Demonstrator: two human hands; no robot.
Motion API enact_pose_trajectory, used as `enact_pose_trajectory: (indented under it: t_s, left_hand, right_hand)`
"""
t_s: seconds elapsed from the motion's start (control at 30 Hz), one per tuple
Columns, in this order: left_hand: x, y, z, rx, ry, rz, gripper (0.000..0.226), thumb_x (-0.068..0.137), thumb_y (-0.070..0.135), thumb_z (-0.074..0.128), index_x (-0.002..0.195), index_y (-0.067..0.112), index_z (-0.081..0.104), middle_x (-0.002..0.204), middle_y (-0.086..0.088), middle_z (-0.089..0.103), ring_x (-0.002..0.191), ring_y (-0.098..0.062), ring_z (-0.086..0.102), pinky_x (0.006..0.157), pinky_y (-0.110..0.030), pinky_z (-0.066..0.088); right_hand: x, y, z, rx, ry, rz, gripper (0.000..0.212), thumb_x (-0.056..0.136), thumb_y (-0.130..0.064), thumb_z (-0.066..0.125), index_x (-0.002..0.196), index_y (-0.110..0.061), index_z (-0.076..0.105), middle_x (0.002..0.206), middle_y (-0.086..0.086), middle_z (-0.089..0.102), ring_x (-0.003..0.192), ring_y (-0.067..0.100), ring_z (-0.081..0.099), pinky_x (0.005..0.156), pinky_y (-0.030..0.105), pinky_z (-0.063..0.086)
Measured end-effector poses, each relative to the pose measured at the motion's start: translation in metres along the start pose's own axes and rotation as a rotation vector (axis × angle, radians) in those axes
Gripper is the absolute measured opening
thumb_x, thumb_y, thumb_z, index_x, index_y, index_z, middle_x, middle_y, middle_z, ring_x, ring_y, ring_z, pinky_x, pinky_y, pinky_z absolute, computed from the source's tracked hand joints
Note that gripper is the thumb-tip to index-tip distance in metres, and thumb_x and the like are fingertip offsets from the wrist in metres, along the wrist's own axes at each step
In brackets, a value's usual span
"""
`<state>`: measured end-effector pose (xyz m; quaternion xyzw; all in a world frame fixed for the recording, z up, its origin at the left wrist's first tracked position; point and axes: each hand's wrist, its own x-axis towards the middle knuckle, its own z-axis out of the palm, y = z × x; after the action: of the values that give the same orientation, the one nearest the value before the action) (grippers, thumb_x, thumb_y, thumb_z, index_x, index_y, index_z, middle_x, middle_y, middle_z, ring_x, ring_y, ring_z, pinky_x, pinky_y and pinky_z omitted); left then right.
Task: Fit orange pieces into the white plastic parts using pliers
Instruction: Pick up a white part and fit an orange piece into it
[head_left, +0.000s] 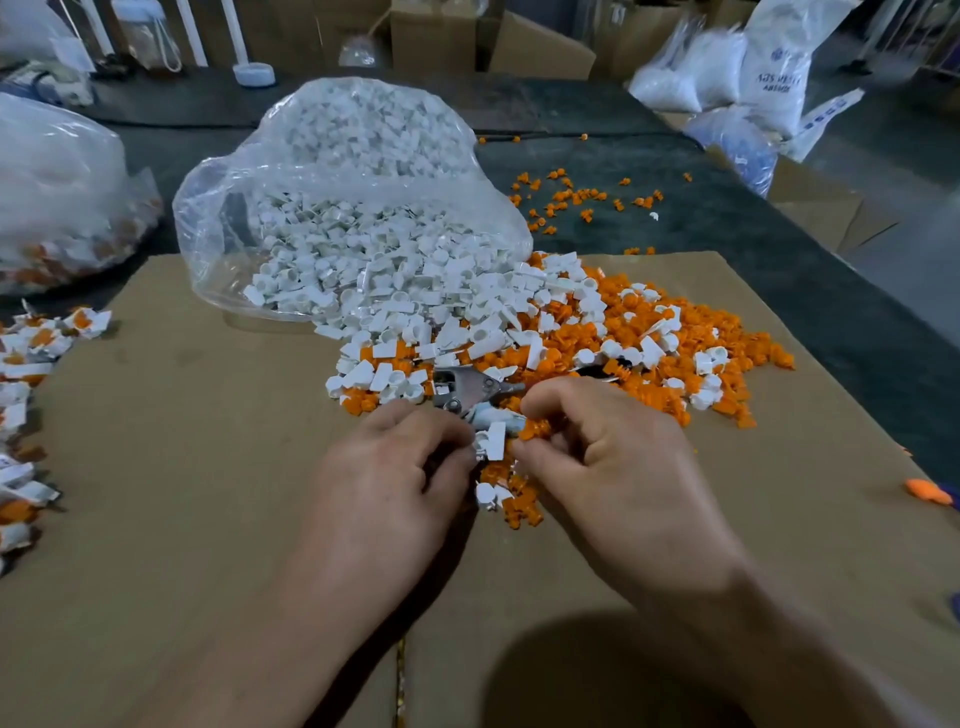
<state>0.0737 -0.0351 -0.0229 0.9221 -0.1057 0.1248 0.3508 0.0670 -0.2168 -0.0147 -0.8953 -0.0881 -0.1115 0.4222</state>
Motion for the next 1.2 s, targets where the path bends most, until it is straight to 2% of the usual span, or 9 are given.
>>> enact_pose_trajectory:
  t_s: [0.1, 0.23, 0.47, 0.7, 0.83, 0.93, 1.0, 1.1, 1.2]
  left_hand:
    - [0.002, 0.0, 0.0, -0.054, 0.002, -0.032, 0.004, 0.085, 0.028, 0.072, 0.083, 0.031, 0.071, 0.086, 0.021, 0.06, 0.095, 0.007, 0.052, 0.073, -0.002, 0.035]
    - [0.004, -0.001, 0.001, -0.074, -0.013, -0.091, 0.018, 0.085, 0.017, 0.074, 0.079, 0.032, 0.064, 0.084, 0.018, 0.061, 0.093, 0.009, 0.051, 0.07, -0.003, 0.036]
    - [0.004, 0.006, 0.001, 0.016, -0.059, -0.054, 0.012, 0.083, 0.045, 0.06, 0.086, 0.034, 0.064, 0.086, 0.02, 0.056, 0.082, 0.003, 0.053, 0.062, -0.014, 0.035]
    - [0.006, 0.007, 0.001, -0.093, -0.025, -0.15, 0.01, 0.088, 0.028, 0.07, 0.082, 0.033, 0.063, 0.076, 0.016, 0.062, 0.08, 0.007, 0.055, 0.056, -0.012, 0.04]
    - [0.006, 0.0, -0.004, -0.329, -0.015, -0.235, 0.012, 0.092, 0.029, 0.066, 0.089, 0.04, 0.069, 0.077, 0.023, 0.068, 0.071, 0.007, 0.062, 0.055, -0.005, 0.042]
    - [0.004, -0.001, -0.005, -0.683, -0.058, -0.343, 0.026, 0.096, 0.019, 0.063, 0.098, 0.043, 0.074, 0.067, 0.005, 0.071, 0.057, -0.007, 0.064, 0.059, -0.02, 0.052]
    - [0.004, 0.002, -0.004, -0.869, -0.092, -0.426, 0.024, 0.095, 0.013, 0.064, 0.096, 0.032, 0.077, 0.065, -0.004, 0.069, 0.057, -0.016, 0.063, 0.061, -0.032, 0.055]
    - [0.006, 0.006, -0.004, -1.017, -0.092, -0.476, 0.012, 0.082, 0.017, 0.063, 0.084, 0.02, 0.074, 0.063, -0.011, 0.065, 0.05, -0.019, 0.057, 0.049, -0.028, 0.05]
    - [0.007, 0.012, -0.007, -1.085, -0.062, -0.477, 0.014, 0.074, 0.018, 0.057, 0.069, 0.02, 0.069, 0.059, -0.014, 0.062, 0.045, -0.021, 0.05, 0.04, -0.026, 0.043]
  right_hand:
    - [0.001, 0.006, -0.001, 0.223, -0.064, 0.069, 0.019, 0.087, -0.025, 0.065, 0.1, -0.039, 0.063, 0.078, -0.009, 0.059, 0.068, 0.016, 0.063, 0.056, 0.04, 0.058]
    - [0.002, 0.009, -0.003, 0.367, -0.135, 0.096, 0.02, 0.088, -0.022, 0.06, 0.101, -0.037, 0.065, 0.079, -0.002, 0.064, 0.074, 0.016, 0.067, 0.067, 0.034, 0.059]
    - [0.002, 0.004, -0.004, 0.064, -0.064, -0.033, 0.012, 0.092, -0.027, 0.06, 0.098, -0.038, 0.062, 0.083, -0.013, 0.061, 0.073, 0.009, 0.062, 0.058, 0.033, 0.056]
    - [0.005, -0.004, -0.004, -0.063, 0.061, -0.078, 0.02, 0.09, -0.049, 0.048, 0.103, -0.041, 0.061, 0.093, -0.016, 0.051, 0.087, 0.006, 0.054, 0.065, 0.027, 0.052]
    - [0.004, -0.008, -0.009, 0.405, -0.009, 0.115, 0.02, 0.088, -0.044, 0.058, 0.104, -0.038, 0.068, 0.071, -0.01, 0.054, 0.061, 0.01, 0.05, 0.054, 0.034, 0.046]
    - [0.004, -0.008, -0.015, 0.734, -0.097, 0.287, 0.02, 0.088, -0.036, 0.062, 0.104, -0.028, 0.07, 0.058, 0.003, 0.049, 0.046, 0.018, 0.039, 0.043, 0.032, 0.032]
    - [0.006, -0.011, -0.017, 0.867, -0.119, 0.319, 0.014, 0.09, -0.028, 0.062, 0.1, -0.023, 0.07, 0.061, 0.008, 0.051, 0.044, 0.017, 0.041, 0.04, 0.027, 0.033]
    - [0.008, -0.016, -0.018, 1.122, -0.158, 0.351, 0.009, 0.09, -0.016, 0.062, 0.093, -0.014, 0.071, 0.072, 0.01, 0.057, 0.047, 0.014, 0.051, 0.036, 0.022, 0.042]
    - [0.01, -0.02, -0.02, 1.269, -0.262, 0.42, 0.011, 0.084, -0.02, 0.064, 0.087, -0.012, 0.072, 0.071, 0.009, 0.06, 0.045, 0.012, 0.054, 0.035, 0.02, 0.044]
